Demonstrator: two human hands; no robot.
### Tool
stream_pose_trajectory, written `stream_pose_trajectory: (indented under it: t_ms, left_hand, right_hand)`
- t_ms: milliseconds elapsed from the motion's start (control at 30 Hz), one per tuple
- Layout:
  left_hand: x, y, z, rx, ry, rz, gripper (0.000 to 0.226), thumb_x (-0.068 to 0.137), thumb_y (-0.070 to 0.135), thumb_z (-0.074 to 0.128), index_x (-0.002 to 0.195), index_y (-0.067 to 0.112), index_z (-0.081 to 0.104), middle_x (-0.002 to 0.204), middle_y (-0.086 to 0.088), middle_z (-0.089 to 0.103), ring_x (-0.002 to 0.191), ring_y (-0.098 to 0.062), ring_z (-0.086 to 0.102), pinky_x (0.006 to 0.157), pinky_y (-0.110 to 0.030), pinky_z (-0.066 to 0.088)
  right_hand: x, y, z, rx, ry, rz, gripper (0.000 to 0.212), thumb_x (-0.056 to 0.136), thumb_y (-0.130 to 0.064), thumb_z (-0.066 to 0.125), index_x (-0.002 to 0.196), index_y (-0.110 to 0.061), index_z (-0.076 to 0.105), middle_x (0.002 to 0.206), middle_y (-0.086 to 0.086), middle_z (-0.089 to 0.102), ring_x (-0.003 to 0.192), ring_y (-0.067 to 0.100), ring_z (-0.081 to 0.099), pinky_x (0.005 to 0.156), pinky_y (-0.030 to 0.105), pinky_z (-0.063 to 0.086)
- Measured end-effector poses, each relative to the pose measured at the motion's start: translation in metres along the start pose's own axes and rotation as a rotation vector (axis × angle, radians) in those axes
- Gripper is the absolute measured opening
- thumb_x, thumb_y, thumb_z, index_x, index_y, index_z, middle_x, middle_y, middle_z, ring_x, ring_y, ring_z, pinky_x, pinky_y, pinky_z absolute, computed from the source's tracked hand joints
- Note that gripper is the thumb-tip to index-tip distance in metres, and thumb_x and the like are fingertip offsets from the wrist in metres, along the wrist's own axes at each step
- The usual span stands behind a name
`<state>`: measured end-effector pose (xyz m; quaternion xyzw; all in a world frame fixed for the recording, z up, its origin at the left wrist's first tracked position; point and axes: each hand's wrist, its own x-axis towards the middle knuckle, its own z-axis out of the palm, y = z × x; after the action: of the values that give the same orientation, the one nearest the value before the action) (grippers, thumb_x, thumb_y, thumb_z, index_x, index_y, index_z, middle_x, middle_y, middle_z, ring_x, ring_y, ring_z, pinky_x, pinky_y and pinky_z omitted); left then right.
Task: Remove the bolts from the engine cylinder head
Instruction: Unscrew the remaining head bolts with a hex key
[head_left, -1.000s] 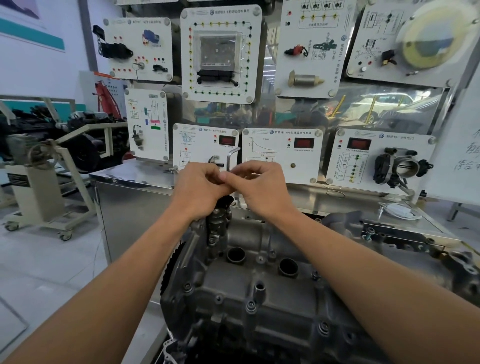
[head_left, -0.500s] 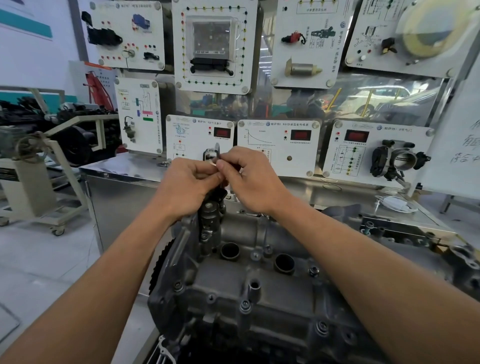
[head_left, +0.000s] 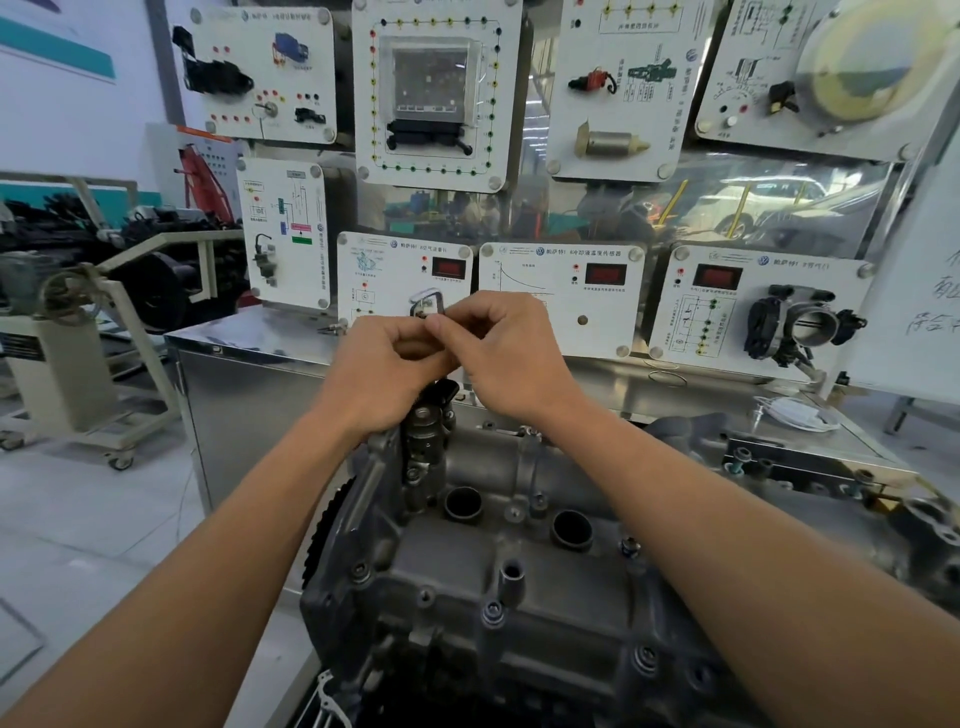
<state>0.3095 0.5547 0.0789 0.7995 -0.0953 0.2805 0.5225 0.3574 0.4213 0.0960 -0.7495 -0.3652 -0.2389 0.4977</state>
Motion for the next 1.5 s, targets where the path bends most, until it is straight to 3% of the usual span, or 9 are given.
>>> stream_pose_trajectory:
  t_ms: [133,267,367,500,767,1000,1233,1367,1500]
  left_hand:
    - [-0.001,0.000,-0.004,0.058,-0.081,0.015,0.015,0.092,0.007,0.066,0.095,0.018,0.076,0.078,0.011,0.076,0.071,0.004,0.070,0.065,-0.007,0.048]
    - [0.002,0.001,-0.002,0.123,-0.003,-0.003,0.009,0.087,0.007,0.072,0.092,0.010,0.078,0.083,-0.002,0.078,0.078,-0.010,0.074,0.075,-0.026,0.059]
    - [0.003,0.004,0.001,0.136,0.039,0.015,0.019,0.081,0.007,0.078,0.096,0.017,0.080,0.087,-0.001,0.078,0.084,-0.013,0.075,0.083,-0.035,0.059]
    - [0.004,0.005,0.005,0.192,0.115,0.017,0.008,0.075,0.014,0.082,0.080,0.010,0.077,0.076,-0.012,0.076,0.078,-0.032,0.072,0.072,-0.045,0.058]
    - [0.000,-0.003,-0.005,0.030,-0.099,0.032,0.018,0.093,0.005,0.064,0.105,0.013,0.075,0.093,-0.003,0.078,0.090,-0.013,0.074,0.084,-0.024,0.057]
    - [0.004,0.001,-0.001,0.039,-0.002,0.025,0.018,0.085,0.002,0.073,0.088,0.020,0.077,0.074,0.012,0.076,0.069,0.000,0.072,0.064,-0.011,0.051]
    - [0.008,0.001,0.006,0.060,0.128,0.019,0.011,0.073,0.014,0.085,0.078,0.007,0.077,0.072,-0.012,0.075,0.060,-0.013,0.063,0.062,-0.030,0.055]
    - [0.006,-0.002,0.000,0.006,0.010,0.032,0.009,0.084,0.010,0.076,0.093,0.010,0.077,0.084,-0.009,0.078,0.078,-0.023,0.074,0.075,-0.036,0.059]
    - [0.002,-0.007,-0.008,0.012,-0.161,0.045,0.024,0.095,0.003,0.060,0.107,0.020,0.073,0.094,-0.002,0.079,0.093,-0.012,0.074,0.083,-0.021,0.056]
  right_hand:
    - [0.000,-0.002,-0.006,-0.174,-0.127,-0.109,0.026,0.096,-0.012,0.059,0.076,0.001,0.068,0.069,0.006,0.061,0.069,0.020,0.055,0.067,0.033,0.045]
    - [0.001,-0.001,-0.005,-0.161,-0.129,-0.117,0.028,0.097,-0.014,0.058,0.076,0.002,0.067,0.068,0.010,0.063,0.070,0.025,0.057,0.068,0.040,0.046]
    - [0.000,-0.002,-0.002,-0.042,-0.013,-0.040,0.019,0.088,-0.021,0.073,0.079,-0.004,0.077,0.069,0.005,0.073,0.063,0.015,0.066,0.061,0.029,0.052]
    - [0.002,-0.005,0.004,-0.003,0.096,0.018,0.015,0.080,-0.020,0.081,0.076,-0.005,0.079,0.065,0.002,0.072,0.053,0.002,0.059,0.055,0.015,0.045]
    - [0.005,-0.004,-0.004,-0.010,-0.106,-0.031,0.027,0.092,-0.012,0.066,0.073,0.007,0.067,0.068,0.017,0.068,0.067,0.034,0.060,0.071,0.048,0.051]
    - [0.000,0.005,0.002,0.193,-0.027,0.048,0.011,0.088,-0.013,0.074,0.090,-0.003,0.079,0.082,0.011,0.077,0.080,0.026,0.073,0.078,0.045,0.059]
    - [0.002,0.006,0.001,0.140,0.085,0.059,0.010,0.080,-0.015,0.081,0.076,-0.006,0.078,0.070,0.007,0.074,0.067,0.025,0.070,0.065,0.037,0.059]
    - [0.003,0.003,0.000,0.040,0.010,-0.004,0.009,0.088,-0.011,0.072,0.085,-0.003,0.076,0.078,0.008,0.073,0.072,0.018,0.066,0.073,0.036,0.056]
    - [0.002,0.003,-0.005,-0.011,-0.043,-0.052,0.013,0.093,-0.009,0.065,0.089,-0.001,0.075,0.080,0.005,0.071,0.077,0.019,0.064,0.076,0.035,0.053]
